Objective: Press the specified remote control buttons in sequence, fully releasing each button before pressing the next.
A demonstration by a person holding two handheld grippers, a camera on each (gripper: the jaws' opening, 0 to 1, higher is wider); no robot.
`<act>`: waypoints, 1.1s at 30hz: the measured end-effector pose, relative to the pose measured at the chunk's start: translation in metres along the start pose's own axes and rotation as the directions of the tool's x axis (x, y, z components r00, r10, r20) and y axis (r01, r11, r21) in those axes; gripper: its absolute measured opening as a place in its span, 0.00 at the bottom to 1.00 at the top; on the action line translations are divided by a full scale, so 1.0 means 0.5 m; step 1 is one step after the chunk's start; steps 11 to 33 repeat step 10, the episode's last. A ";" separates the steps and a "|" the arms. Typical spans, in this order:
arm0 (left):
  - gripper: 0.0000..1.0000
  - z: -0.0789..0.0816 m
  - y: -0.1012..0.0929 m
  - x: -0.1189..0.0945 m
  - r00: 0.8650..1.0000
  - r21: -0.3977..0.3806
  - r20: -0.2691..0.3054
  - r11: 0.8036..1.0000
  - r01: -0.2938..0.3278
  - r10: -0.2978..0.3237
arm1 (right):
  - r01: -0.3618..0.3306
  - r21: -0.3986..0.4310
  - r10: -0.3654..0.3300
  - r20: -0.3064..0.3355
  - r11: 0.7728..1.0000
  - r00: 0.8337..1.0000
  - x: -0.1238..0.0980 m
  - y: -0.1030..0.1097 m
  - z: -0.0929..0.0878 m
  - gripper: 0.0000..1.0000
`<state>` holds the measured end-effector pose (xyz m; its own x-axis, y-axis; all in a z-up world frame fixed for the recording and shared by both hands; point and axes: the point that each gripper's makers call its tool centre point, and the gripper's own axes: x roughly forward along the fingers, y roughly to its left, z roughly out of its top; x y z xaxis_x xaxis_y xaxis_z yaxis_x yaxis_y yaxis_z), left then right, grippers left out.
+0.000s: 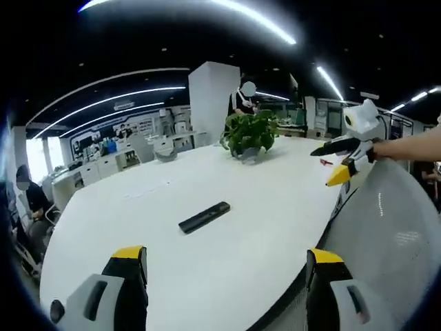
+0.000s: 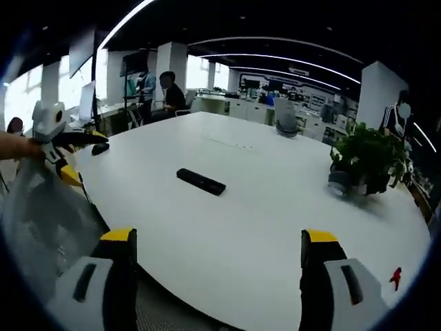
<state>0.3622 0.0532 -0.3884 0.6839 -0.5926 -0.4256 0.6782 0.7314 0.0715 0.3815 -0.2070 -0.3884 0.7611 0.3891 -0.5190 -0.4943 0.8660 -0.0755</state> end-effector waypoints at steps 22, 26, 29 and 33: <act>1.00 -0.007 0.016 0.002 0.998 0.025 -0.027 0.999 -0.047 0.047 | 0.041 0.032 -0.042 0.033 0.999 0.999 -0.012 -0.020 0.009 1.00; 1.00 -0.007 0.016 0.002 0.998 0.025 -0.027 0.999 -0.047 0.047 | 0.041 0.032 -0.042 0.033 0.999 0.999 -0.012 -0.020 0.009 1.00; 1.00 -0.007 0.016 0.002 0.998 0.025 -0.027 0.999 -0.047 0.047 | 0.041 0.032 -0.042 0.033 0.999 0.999 -0.012 -0.020 0.009 1.00; 1.00 -0.007 0.016 0.002 0.998 0.025 -0.027 0.999 -0.047 0.047 | 0.041 0.032 -0.042 0.033 0.999 0.999 -0.012 -0.020 0.009 1.00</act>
